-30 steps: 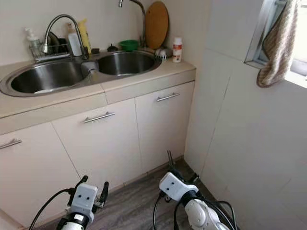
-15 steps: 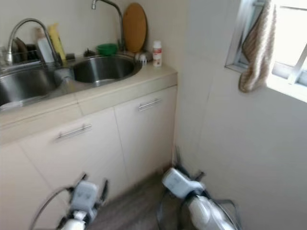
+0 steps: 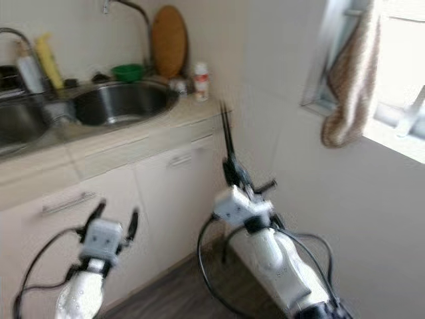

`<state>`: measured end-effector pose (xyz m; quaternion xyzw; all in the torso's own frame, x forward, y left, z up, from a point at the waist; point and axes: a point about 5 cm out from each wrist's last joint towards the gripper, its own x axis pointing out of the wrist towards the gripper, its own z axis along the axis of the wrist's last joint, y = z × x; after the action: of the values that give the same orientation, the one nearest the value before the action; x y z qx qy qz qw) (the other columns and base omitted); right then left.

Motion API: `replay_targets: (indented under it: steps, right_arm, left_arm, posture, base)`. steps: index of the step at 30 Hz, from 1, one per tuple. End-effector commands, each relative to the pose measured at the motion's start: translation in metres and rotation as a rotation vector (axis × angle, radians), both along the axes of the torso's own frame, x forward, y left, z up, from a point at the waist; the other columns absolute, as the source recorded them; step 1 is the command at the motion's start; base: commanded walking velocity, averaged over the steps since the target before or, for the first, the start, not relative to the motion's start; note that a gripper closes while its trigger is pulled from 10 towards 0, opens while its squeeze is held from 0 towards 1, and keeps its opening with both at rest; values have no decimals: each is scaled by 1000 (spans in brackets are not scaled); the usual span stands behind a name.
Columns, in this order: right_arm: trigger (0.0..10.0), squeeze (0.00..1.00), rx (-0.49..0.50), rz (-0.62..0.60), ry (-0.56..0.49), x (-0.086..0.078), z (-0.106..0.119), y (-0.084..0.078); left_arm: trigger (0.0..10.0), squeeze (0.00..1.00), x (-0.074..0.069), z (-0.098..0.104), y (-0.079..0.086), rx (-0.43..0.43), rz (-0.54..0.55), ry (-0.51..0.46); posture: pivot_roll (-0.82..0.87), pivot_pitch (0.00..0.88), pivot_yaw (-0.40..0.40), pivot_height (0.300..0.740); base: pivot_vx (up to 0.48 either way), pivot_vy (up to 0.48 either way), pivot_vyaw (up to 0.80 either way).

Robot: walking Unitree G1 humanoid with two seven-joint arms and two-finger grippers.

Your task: Kitchen organization

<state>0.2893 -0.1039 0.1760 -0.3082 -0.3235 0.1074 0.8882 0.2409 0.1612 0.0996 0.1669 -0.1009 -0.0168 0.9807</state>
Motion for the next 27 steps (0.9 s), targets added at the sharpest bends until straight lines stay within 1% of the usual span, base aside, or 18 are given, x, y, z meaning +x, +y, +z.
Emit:
replay_targets:
  steps: [1, 3, 4, 6, 8, 9, 11, 14, 18, 21, 23, 27]
  right_arm:
    - [10000, 0, 39, 129, -25, -3, 24, 21]
    - [10000, 0, 24, 163, -5, -4, 24, 27]
    - [10000, 0, -2, 180, 39, -4, 16, 30]
    - [10000, 0, -13, 186, 62, -3, 12, 31]
    - [10000, 0, -14, 184, 90, -3, 7, 30]
    - [10000, 0, -10, 179, 126, -2, 2, 29]
    - [10000, 0, -8, 175, 148, -1, 1, 27]
    - [10000, 0, 16, 157, 157, 2, 3, 21]
    - [10000, 0, 12, 142, 157, 6, 5, 19]
    - [10000, 0, 35, 145, 141, 9, 10, 20]
    - [10000, 0, 92, 149, 143, 11, 16, 20]
    - [10000, 0, 114, 142, 152, 14, 18, 19]
  left_arm:
    - [10000, 0, 7, 27, 13, 12, 55, -86]
    - [10000, 0, 9, 43, 13, 9, 70, -140]
    - [10000, 0, 9, 55, 14, 1, 88, -182]
    - [10000, 0, 9, 59, 15, 2, 95, -195]
    - [10000, 0, 8, 58, 16, 11, 99, -189]
    - [10000, 0, 5, 51, 19, 17, 116, -159]
    - [10000, 0, 2, 45, 23, 17, 137, -129]
    - [10000, 0, -3, 46, 22, 19, 139, -119]
    - [10000, 0, -2, 48, 21, 25, 133, -121]
    - [10000, 0, 1, 49, 21, 24, 136, -123]
    - [10000, 0, 2, 51, 20, 24, 135, -130]
    - [10000, 0, 2, 54, 20, 27, 132, -138]
  posture:
    - [-18, 0, 4, 740]
    - [-17, 0, 4, 740]
    - [-14, 0, 4, 740]
    - [-11, 0, 3, 740]
    - [-4, 0, 5, 740]
    - [-8, 0, 6, 740]
    - [-14, 0, 8, 740]
    - [-4, 0, 6, 740]
    - [0, 0, 5, 740]
    - [-1, 0, 5, 740]
    - [1, 0, 4, 740]
    - [2, 0, 4, 740]
  base:
    - [244, 0, 0]
    - [296, 0, 400]
    - [341, 0, 800]
    - [339, 0, 800]
    - [337, 0, 800]
    - [341, 0, 800]
    - [339, 0, 800]
    - [337, 0, 800]
    - [337, 0, 800]
    - [304, 0, 800]
    - [171, 0, 0]
    - [336, 0, 0]
